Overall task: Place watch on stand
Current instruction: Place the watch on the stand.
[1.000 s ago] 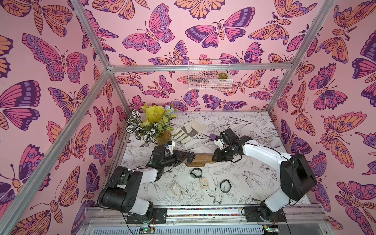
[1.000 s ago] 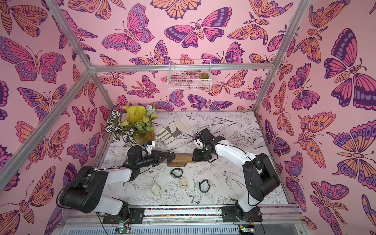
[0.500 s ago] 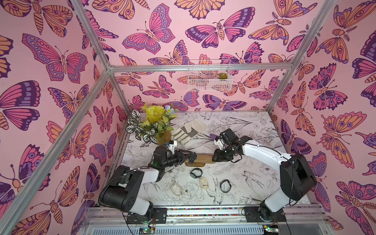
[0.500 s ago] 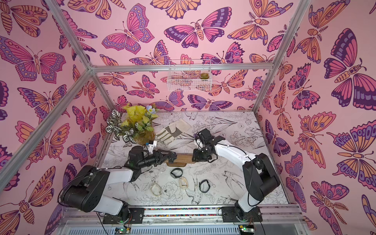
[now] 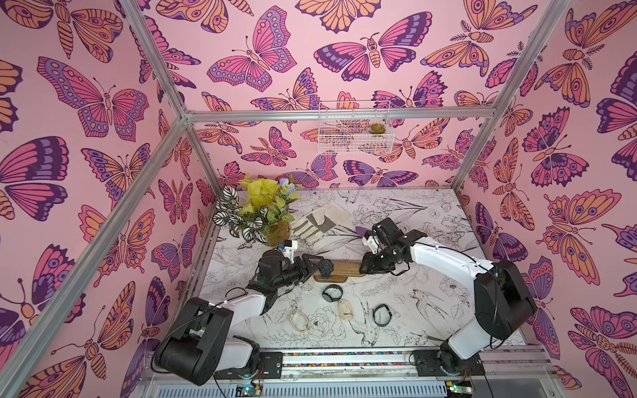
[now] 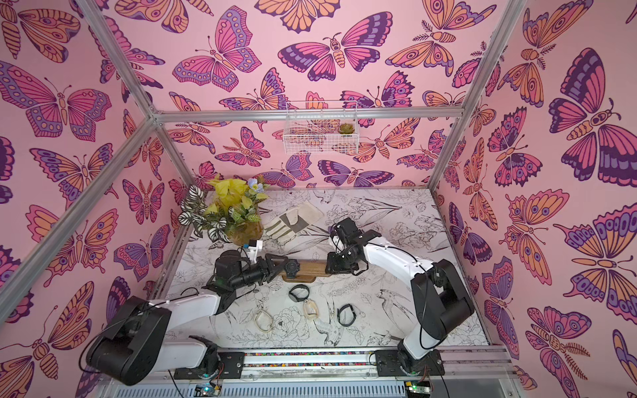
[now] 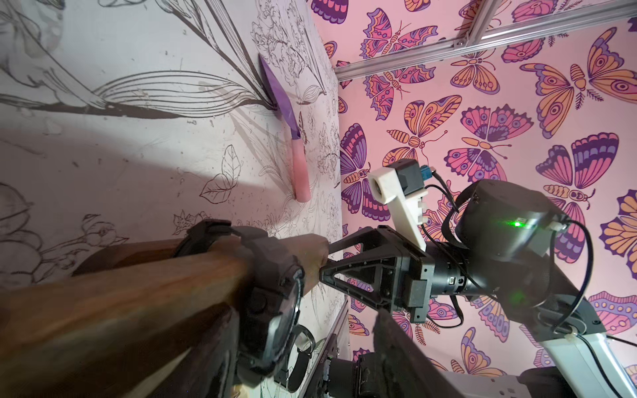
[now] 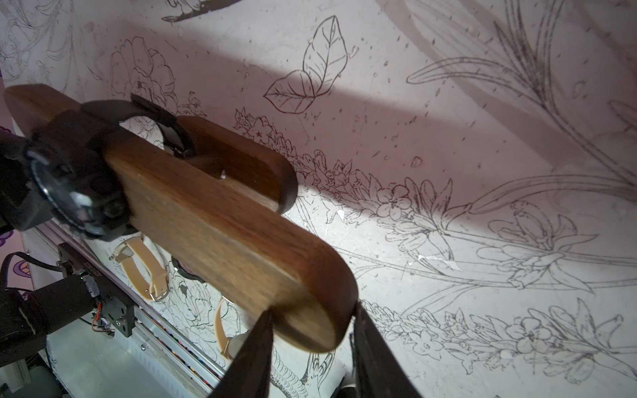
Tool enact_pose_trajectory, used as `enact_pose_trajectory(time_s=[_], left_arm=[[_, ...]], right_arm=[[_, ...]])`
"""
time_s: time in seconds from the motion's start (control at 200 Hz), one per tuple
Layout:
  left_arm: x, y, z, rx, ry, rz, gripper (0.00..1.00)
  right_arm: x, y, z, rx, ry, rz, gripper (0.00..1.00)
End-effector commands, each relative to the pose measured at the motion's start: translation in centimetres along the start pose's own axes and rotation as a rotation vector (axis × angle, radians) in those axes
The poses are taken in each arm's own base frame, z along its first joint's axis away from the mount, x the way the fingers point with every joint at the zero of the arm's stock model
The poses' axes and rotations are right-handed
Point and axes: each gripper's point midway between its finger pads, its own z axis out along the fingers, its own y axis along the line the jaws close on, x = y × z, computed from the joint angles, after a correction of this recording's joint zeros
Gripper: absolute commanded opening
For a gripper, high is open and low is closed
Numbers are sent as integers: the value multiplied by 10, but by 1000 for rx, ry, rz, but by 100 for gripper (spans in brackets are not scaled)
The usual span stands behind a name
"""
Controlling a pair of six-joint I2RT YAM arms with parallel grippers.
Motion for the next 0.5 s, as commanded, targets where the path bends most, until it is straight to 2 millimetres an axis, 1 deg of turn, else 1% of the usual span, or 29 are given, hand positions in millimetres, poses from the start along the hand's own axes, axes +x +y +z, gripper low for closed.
enact_pose_trajectory(time_s=[0.0, 0.215, 0.401, 0.496], left_arm=[[5, 13, -10, -100, -17, 32, 67], [1, 9, -23, -156, -47, 80, 69], [-2, 4, -26, -156, -68, 91, 69], [-5, -2, -28, -146, -79, 105, 69]], right_arm=[[5, -7, 3, 55, 22, 15, 39], [4, -6, -1, 55, 14, 15, 39], [5, -6, -7, 65, 6, 5, 39], [6, -6, -12, 69, 4, 1, 40]])
